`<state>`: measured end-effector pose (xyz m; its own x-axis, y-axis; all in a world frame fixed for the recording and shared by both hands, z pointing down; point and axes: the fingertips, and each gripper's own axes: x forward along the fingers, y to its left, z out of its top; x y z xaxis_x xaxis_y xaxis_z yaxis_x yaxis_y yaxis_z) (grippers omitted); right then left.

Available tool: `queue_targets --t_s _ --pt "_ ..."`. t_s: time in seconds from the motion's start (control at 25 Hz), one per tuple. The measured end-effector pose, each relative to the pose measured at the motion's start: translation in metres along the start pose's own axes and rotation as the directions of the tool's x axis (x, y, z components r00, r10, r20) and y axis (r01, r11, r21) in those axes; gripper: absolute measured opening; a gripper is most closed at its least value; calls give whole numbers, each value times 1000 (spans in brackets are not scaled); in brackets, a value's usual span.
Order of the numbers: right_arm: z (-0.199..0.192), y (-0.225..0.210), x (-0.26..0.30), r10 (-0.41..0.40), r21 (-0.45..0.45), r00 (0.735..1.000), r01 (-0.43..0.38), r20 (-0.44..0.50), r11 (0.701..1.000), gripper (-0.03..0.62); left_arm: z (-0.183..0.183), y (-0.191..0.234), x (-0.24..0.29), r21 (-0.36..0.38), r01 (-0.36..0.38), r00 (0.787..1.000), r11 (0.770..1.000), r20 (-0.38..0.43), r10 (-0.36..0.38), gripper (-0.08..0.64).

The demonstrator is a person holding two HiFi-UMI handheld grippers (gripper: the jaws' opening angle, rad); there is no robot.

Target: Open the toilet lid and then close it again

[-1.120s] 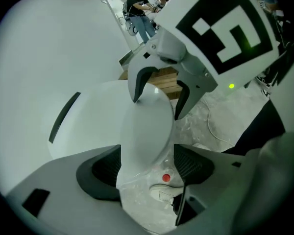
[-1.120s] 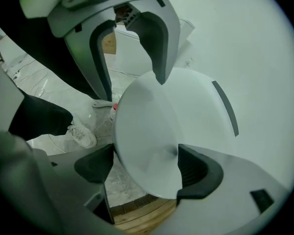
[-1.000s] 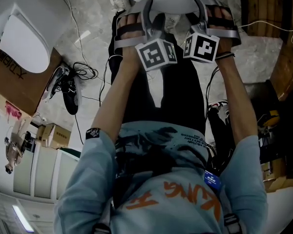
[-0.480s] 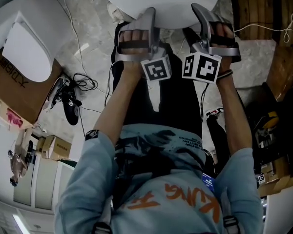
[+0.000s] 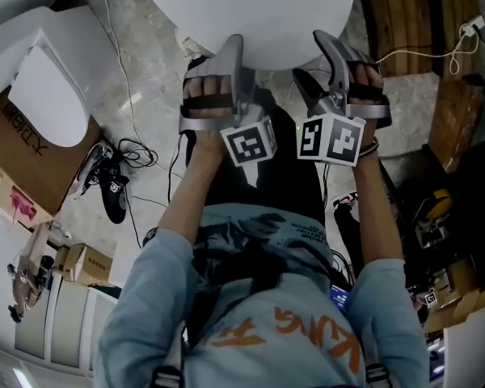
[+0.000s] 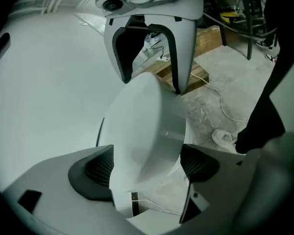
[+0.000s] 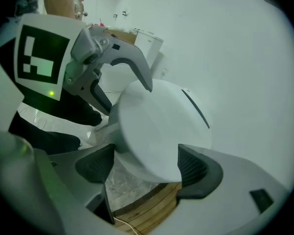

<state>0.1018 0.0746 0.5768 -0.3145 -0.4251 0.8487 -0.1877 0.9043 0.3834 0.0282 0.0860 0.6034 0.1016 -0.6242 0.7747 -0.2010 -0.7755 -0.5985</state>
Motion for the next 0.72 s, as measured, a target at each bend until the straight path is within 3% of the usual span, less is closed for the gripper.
queue_targets --t_s 0.12,0.24,0.4,0.72 --pt "11 -5 -23 12 -51 1000 -10 28 999 369 5 24 -21 3 -29 999 1000 14 29 422" --pt "17 -16 -43 -53 -133 998 56 32 989 333 13 54 -43 6 -78 997 997 24 78 422" --pt "37 -41 -71 -104 -113 994 107 31 988 326 20 82 -73 -7 -72 996 997 44 72 422" --pt "75 -91 -127 -229 -106 970 236 77 966 276 28 149 -119 -18 -145 986 989 77 146 419"
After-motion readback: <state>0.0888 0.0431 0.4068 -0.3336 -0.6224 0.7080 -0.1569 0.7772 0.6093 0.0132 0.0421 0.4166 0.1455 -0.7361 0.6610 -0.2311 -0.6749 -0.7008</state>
